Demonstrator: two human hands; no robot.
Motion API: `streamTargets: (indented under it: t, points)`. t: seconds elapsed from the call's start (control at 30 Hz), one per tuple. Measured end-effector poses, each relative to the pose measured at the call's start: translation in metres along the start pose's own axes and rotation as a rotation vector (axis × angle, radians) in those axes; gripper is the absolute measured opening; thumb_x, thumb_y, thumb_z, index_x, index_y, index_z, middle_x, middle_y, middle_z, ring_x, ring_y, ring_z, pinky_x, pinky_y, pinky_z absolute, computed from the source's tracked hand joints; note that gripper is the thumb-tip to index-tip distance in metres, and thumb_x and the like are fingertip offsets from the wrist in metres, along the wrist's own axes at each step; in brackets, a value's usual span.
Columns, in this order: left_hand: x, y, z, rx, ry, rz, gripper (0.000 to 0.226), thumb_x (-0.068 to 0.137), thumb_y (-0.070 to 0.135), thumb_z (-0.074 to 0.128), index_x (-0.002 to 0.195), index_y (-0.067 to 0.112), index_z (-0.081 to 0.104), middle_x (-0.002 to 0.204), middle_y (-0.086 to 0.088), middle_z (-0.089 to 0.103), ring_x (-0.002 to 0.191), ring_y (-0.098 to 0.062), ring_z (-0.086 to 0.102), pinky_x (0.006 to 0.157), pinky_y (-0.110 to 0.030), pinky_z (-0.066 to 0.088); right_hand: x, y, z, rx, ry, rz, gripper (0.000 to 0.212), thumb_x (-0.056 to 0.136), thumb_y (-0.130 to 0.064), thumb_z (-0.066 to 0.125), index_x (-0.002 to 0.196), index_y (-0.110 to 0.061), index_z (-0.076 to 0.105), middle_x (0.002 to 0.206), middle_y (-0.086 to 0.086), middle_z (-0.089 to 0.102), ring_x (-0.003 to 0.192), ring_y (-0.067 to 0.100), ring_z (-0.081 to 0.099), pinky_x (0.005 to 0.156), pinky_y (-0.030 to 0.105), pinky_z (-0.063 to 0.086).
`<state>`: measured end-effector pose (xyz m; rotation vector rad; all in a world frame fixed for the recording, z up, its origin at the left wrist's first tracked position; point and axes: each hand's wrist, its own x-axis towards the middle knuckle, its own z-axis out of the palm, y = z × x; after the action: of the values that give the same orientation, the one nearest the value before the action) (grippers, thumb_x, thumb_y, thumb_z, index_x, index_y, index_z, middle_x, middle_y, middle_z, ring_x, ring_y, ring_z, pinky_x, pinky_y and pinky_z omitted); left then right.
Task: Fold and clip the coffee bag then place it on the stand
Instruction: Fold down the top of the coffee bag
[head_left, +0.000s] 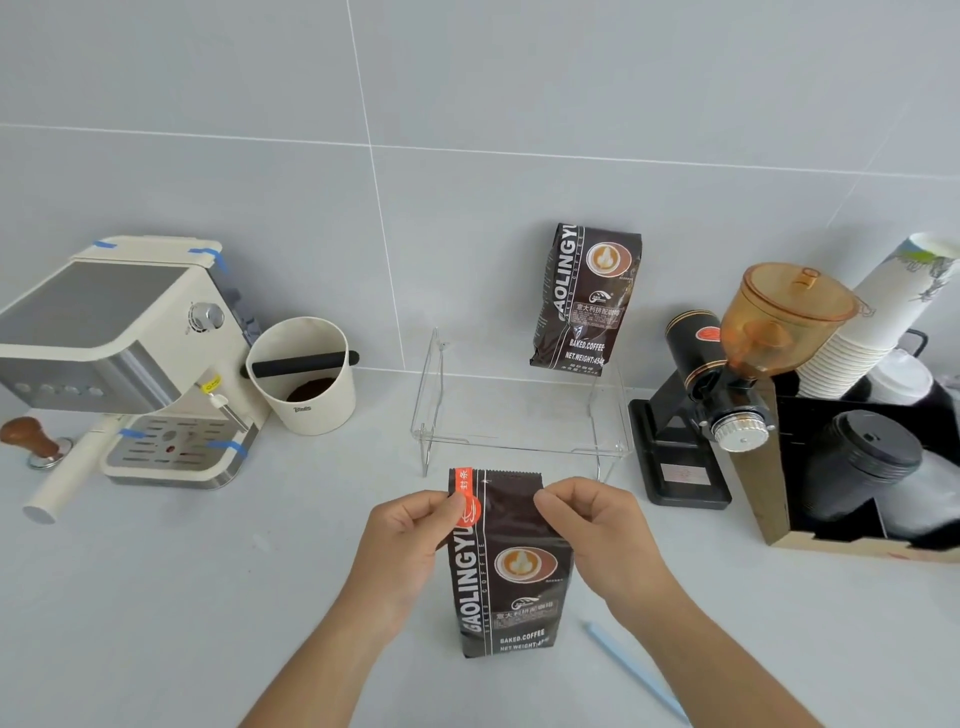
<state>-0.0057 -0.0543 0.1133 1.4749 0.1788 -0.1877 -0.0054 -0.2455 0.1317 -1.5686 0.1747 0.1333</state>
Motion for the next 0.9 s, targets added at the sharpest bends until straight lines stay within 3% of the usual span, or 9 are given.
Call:
streamTargets:
  t: [0.13,0.2,0.3,0.4,0.5,0.6,0.67,0.77,0.9]
  points:
    - [-0.001,0.003,0.000,0.030,-0.012,0.025,0.031,0.079,0.035,0.067,0.085,0.007,0.078,0.097,-0.031,0.072,0.087,-0.026,0.062,0.100,-0.058,0.043,0.001,-0.001,-0.002,0.028,0.006,0.012,0.031,0.089,-0.008,0.067,0.061,-0.019,0.074,0.058,-0.005,0.071,0.053,0.004,0.060,0.051,0.013,0.047]
    - [-0.001,0.004,0.000,0.028,-0.019,0.018,0.028,0.082,0.030,0.066,0.085,0.005,0.078,0.096,-0.030,0.073,0.087,-0.026,0.064,0.100,-0.056,0.044,0.002,-0.001,-0.003,0.040,0.000,0.022,0.029,0.088,-0.009,0.067,0.062,-0.018,0.074,0.060,-0.003,0.071,0.056,0.008,0.062,0.055,0.017,0.050]
    - [-0.005,0.003,-0.001,0.041,-0.017,0.013,0.018,0.088,0.016,0.065,0.083,0.005,0.078,0.091,-0.019,0.078,0.086,-0.022,0.069,0.094,-0.045,0.050,-0.003,0.001,-0.005,0.041,-0.001,0.024,0.028,0.088,-0.009,0.067,0.063,-0.017,0.075,0.061,-0.003,0.073,0.057,0.008,0.063,0.055,0.017,0.051]
    - [-0.013,-0.004,-0.014,0.083,0.042,0.035,0.007,0.083,0.006,0.071,0.081,0.011,0.076,0.082,-0.009,0.080,0.078,-0.016,0.074,0.073,-0.018,0.054,-0.010,0.007,0.000,0.031,-0.009,0.027,0.025,0.086,-0.001,0.068,0.066,-0.015,0.075,0.062,-0.002,0.075,0.053,0.005,0.065,0.050,0.011,0.049]
    - [-0.013,0.002,-0.015,0.139,0.068,0.060,0.031,0.079,0.002,0.074,0.100,0.024,0.067,0.079,-0.004,0.080,0.073,-0.014,0.075,0.065,-0.014,0.053,-0.012,0.001,-0.004,0.028,-0.003,-0.002,0.026,0.085,0.004,0.068,0.082,-0.021,0.076,0.068,0.002,0.078,0.050,0.005,0.065,0.044,0.010,0.045]
    - [-0.012,0.007,-0.014,0.290,0.032,0.154,0.049,0.080,0.007,0.075,0.113,0.040,0.061,0.081,0.000,0.079,0.080,-0.011,0.074,0.073,-0.018,0.052,-0.010,-0.001,-0.007,-0.135,-0.020,-0.115,0.045,0.081,0.002,0.073,0.086,-0.043,0.077,0.072,-0.014,0.076,0.065,0.001,0.067,0.059,0.008,0.049]
    - [-0.014,0.009,-0.013,0.383,0.014,0.230,0.057,0.081,0.006,0.074,0.116,0.048,0.058,0.083,0.008,0.077,0.083,-0.007,0.073,0.075,-0.011,0.050,-0.010,-0.001,-0.006,-0.272,-0.031,-0.185,0.050,0.079,-0.001,0.076,0.085,-0.050,0.074,0.073,-0.025,0.071,0.074,-0.002,0.067,0.067,0.007,0.050]
    - [-0.015,0.011,-0.011,0.440,0.005,0.291,0.059,0.082,0.004,0.073,0.118,0.048,0.057,0.086,0.016,0.076,0.084,-0.001,0.072,0.074,-0.009,0.051,-0.009,-0.001,-0.004,-0.434,-0.016,-0.290,0.040,0.078,-0.002,0.077,0.090,-0.040,0.076,0.073,-0.026,0.067,0.077,-0.001,0.064,0.070,0.005,0.047]
    - [-0.017,0.011,-0.012,0.470,0.035,0.324,0.042,0.081,0.006,0.075,0.098,0.043,0.069,0.088,0.021,0.075,0.079,0.002,0.072,0.077,-0.010,0.052,-0.010,-0.003,-0.001,-0.557,-0.001,-0.369,0.023,0.077,-0.003,0.078,0.092,-0.021,0.080,0.075,-0.017,0.067,0.079,-0.002,0.063,0.069,0.003,0.043]
